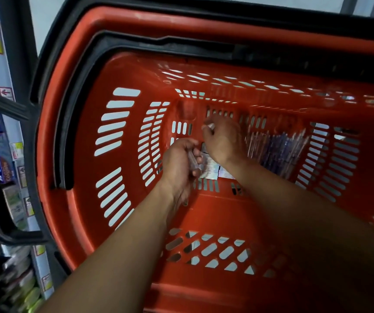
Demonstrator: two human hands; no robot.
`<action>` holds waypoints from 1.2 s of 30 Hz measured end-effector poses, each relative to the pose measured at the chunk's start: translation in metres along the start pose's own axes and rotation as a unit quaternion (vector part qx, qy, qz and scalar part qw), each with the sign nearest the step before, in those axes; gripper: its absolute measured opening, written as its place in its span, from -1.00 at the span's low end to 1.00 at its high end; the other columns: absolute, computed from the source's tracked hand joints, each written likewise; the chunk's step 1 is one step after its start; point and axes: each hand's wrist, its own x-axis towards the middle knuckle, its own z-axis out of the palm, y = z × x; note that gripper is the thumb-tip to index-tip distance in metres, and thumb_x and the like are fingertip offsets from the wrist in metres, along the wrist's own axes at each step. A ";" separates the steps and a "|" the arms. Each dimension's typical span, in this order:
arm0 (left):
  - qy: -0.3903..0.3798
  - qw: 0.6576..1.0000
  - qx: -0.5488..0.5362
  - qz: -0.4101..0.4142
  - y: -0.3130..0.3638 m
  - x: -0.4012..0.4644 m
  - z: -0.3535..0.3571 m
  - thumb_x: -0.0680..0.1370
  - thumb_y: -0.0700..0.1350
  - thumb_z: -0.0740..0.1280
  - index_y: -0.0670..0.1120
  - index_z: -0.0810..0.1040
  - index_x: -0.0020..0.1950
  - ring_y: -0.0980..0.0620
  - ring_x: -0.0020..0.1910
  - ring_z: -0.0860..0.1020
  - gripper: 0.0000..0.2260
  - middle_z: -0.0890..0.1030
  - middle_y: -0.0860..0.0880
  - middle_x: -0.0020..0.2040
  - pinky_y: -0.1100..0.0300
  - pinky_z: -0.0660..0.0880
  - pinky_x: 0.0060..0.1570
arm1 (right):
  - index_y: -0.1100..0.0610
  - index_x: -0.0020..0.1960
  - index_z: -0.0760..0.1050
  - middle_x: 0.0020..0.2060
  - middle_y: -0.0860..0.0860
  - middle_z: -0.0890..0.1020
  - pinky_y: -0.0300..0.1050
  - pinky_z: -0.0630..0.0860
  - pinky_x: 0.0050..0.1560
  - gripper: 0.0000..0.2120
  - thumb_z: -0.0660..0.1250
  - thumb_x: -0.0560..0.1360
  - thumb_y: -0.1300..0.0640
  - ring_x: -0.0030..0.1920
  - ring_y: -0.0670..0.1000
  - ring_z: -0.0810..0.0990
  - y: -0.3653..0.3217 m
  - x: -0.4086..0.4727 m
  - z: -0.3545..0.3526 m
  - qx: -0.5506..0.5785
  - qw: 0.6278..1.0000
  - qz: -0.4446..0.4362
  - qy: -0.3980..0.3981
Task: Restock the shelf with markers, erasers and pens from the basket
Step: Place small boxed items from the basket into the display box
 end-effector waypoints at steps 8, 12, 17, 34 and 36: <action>-0.068 0.996 0.051 0.011 0.009 -0.032 0.004 0.62 -0.07 0.22 -0.05 0.49 -0.27 0.08 -0.52 0.37 -0.74 0.40 -0.02 -0.37 0.32 0.18 -0.62 | -0.03 0.02 0.41 -0.22 -0.16 0.52 -0.14 0.46 -0.29 -0.78 0.43 0.49 0.11 -0.23 -0.02 0.58 -0.007 -0.049 -0.025 0.082 0.995 0.054 0.009; -0.024 0.991 0.122 0.042 0.016 -0.066 0.014 0.55 -0.03 0.33 -0.04 0.54 -0.31 0.05 -0.50 0.39 -0.76 0.44 -0.03 -0.40 0.26 0.23 -0.56 | -0.08 0.19 0.33 -0.09 -0.06 0.65 0.02 0.63 -0.16 -0.60 0.45 0.46 0.07 -0.14 0.02 0.67 -0.027 -0.086 -0.064 0.092 0.992 0.078 0.020; -0.001 0.980 0.165 0.111 0.038 -0.129 0.031 0.50 -0.11 0.40 -0.09 0.69 -0.12 0.04 -0.48 0.43 -0.91 0.52 -0.01 -0.41 0.27 0.24 -0.53 | -0.07 0.27 0.43 0.02 -0.02 0.68 0.20 0.66 -0.03 -0.57 0.42 0.45 0.17 -0.06 0.07 0.71 -0.062 -0.132 -0.126 0.174 0.982 0.074 0.015; -0.129 0.940 0.183 0.258 0.071 -0.406 0.019 0.62 0.08 0.40 -0.08 0.70 -0.05 0.08 -0.43 0.36 -0.76 0.46 -0.04 -0.33 0.24 0.21 -0.48 | -0.12 0.16 0.58 0.00 -0.13 0.68 0.17 0.68 0.00 -0.74 0.39 0.49 0.09 -0.05 -0.03 0.71 -0.174 -0.327 -0.292 0.266 0.961 -0.040 0.058; -0.134 0.927 0.209 0.283 0.070 -0.433 0.011 0.64 0.03 0.39 -0.12 0.70 -0.02 0.12 -0.45 0.37 -0.77 0.46 -0.01 -0.36 0.29 0.28 -0.49 | -0.09 0.13 0.60 -0.01 -0.12 0.68 0.18 0.68 -0.01 -0.78 0.42 0.51 0.11 -0.07 -0.03 0.69 -0.182 -0.350 -0.298 0.265 0.960 -0.048 0.071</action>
